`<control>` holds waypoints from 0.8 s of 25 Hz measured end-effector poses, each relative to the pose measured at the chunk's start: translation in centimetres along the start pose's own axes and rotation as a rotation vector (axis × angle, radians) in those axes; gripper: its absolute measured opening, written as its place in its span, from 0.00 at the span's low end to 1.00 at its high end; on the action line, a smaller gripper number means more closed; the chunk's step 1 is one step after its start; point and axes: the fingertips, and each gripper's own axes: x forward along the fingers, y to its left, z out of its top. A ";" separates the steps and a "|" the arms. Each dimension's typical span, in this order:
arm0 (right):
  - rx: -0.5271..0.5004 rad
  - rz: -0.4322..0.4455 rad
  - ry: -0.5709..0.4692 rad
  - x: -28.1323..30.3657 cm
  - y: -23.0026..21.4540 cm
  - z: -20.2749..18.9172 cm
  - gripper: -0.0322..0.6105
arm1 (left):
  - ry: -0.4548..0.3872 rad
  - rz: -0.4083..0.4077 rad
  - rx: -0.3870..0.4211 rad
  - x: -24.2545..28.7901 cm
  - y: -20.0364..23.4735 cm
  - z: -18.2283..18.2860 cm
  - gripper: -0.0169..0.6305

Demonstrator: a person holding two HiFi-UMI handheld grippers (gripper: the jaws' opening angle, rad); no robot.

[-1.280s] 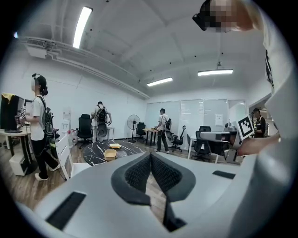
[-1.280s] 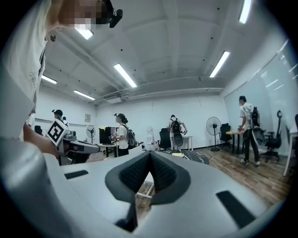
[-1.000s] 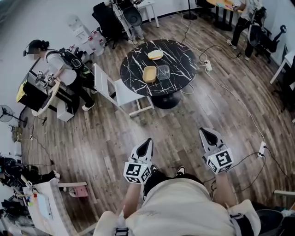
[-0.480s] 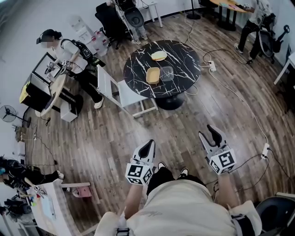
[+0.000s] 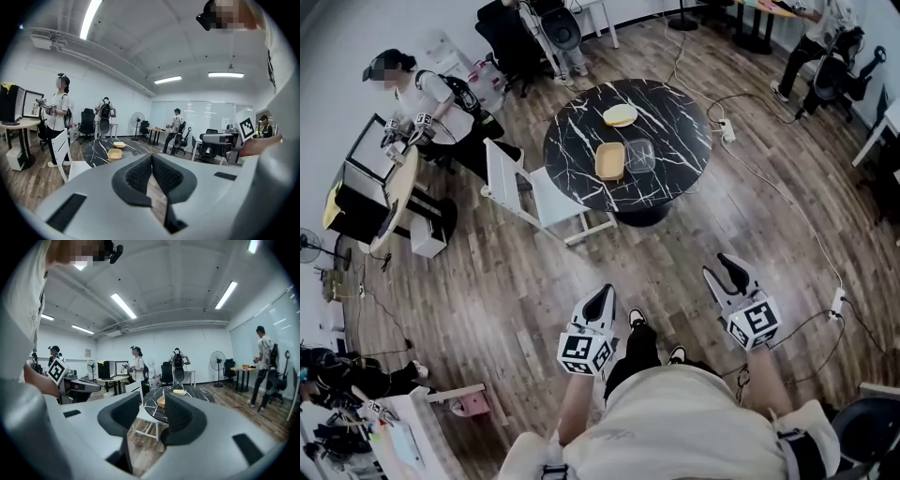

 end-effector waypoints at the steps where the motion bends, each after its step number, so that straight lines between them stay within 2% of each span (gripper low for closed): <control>1: -0.003 0.002 0.005 1.2 -0.2 0.5 0.30 | -0.008 -0.005 0.000 0.9 0.9 0.6 0.05; 8: -0.043 -0.008 0.006 9.5 -1.1 4.4 0.30 | -0.057 -0.029 0.000 5.9 8.3 4.7 0.05; 15: -0.013 -0.050 0.020 14.8 -0.7 4.4 0.30 | -0.044 -0.054 0.004 9.0 15.1 5.4 0.05; 20: -0.017 -0.065 0.063 16.7 -1.3 4.1 0.30 | -0.052 -0.064 -0.020 10.5 17.0 5.9 0.05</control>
